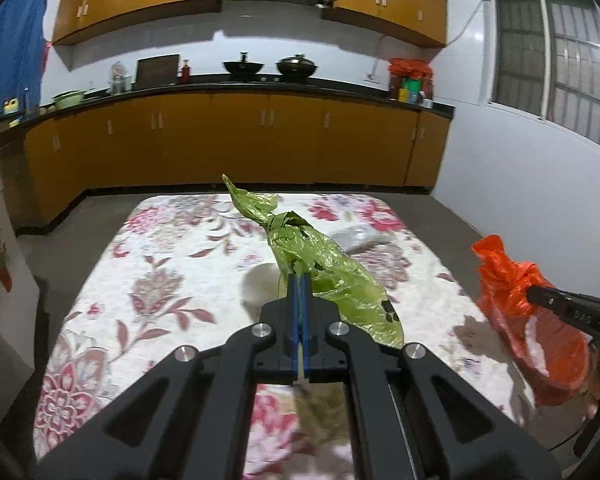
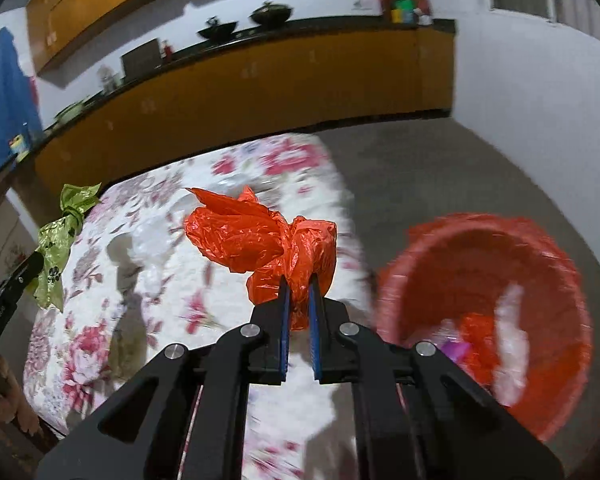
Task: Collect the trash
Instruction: 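Carry both bags over the orange basket and open both tools to drop them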
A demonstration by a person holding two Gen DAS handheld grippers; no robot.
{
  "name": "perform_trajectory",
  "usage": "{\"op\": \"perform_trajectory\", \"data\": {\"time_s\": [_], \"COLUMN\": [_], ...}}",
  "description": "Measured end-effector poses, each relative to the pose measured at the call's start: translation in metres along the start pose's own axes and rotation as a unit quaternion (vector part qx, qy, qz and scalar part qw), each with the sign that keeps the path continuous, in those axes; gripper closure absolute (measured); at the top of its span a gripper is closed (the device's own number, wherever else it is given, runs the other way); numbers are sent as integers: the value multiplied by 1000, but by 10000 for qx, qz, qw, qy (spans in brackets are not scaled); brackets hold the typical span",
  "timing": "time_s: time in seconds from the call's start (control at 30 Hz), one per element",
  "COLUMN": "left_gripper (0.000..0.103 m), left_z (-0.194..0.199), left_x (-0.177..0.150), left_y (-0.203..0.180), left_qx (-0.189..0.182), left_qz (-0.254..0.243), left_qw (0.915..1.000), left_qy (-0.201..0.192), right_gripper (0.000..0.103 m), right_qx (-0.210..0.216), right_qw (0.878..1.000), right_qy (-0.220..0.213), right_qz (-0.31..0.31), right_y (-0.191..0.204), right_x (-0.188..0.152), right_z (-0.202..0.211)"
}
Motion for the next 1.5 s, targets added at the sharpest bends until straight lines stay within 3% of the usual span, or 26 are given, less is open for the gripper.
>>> {"op": "perform_trajectory", "data": {"time_s": [0.47, 1.07, 1.5], "left_gripper": [100, 100, 100], "left_z": [19, 36, 36], "left_x": [2, -2, -3], "left_y": [-80, -171, -211], "left_qx": [-758, -1693, -2148], "left_qz": [-404, -704, -802], "left_qw": [9963, 9830, 9734], "left_qy": [-88, -67, -5], "right_gripper": [94, 94, 94], "right_qx": [-564, -733, -877], "right_qw": [9948, 9878, 9819], "right_qy": [-440, -704, -994], "right_qz": [-724, -1178, -1355], "right_y": [-77, -119, -134], "right_x": [-13, -20, -11], "right_z": [67, 93, 108]}}
Point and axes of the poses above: each gripper's, at about its wrist camera, not at the fingertips, and z roughly against the way its jaws point, y to its left, x to its top, the point moved 3 cm from there along -z, roughly the way its jaws point, and after that the axes turned 7 degrees about x, right-handed, at the moved point
